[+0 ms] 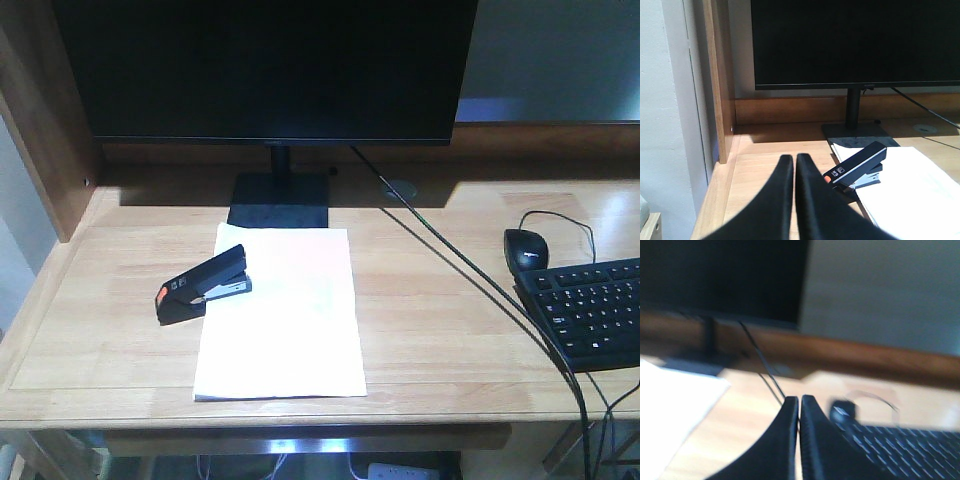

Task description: Grab stapler and paper to desk for stapling

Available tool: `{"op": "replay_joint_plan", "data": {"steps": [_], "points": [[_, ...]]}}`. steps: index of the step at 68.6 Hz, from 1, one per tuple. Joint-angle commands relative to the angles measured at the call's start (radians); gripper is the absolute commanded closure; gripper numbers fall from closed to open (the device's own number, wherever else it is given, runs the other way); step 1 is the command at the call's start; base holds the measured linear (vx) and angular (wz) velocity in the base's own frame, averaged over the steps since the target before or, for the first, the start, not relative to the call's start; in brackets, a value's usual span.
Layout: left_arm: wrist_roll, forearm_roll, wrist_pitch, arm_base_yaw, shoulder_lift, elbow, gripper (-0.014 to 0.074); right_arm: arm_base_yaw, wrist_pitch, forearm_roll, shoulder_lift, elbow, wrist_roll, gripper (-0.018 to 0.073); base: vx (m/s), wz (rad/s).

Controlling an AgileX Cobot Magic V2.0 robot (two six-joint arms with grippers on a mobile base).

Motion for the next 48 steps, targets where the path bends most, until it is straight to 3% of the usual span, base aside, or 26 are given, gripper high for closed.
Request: {"op": "replay_joint_plan", "data": {"steps": [1, 8, 16, 35, 48], "points": [[-0.008, -0.009, -0.070, 0.002, -0.014, 0.013, 0.0603, -0.001, 0.052, 0.321, 0.009, -0.043, -0.396, 0.0568, 0.00, 0.00], [-0.008, -0.009, -0.070, 0.002, -0.014, 0.013, 0.0603, -0.001, 0.043, 0.565, -0.012, -0.044, -0.708, 0.0568, 0.00, 0.00], [-0.008, -0.009, -0.070, 0.002, -0.014, 0.013, 0.0603, -0.002, 0.038, 0.748, -0.056, -0.043, -0.934, 0.0568, 0.00, 0.00], [-0.008, -0.009, -0.070, 0.002, -0.014, 0.013, 0.0603, -0.010, -0.026, 0.776, -0.071, -0.036, -0.947, 0.0568, 0.00, 0.00], [-0.008, -0.009, -0.070, 0.002, -0.014, 0.013, 0.0603, -0.127, -0.179, 0.882, -0.071, 0.043, -0.940, 0.0568, 0.00, 0.00]]}}
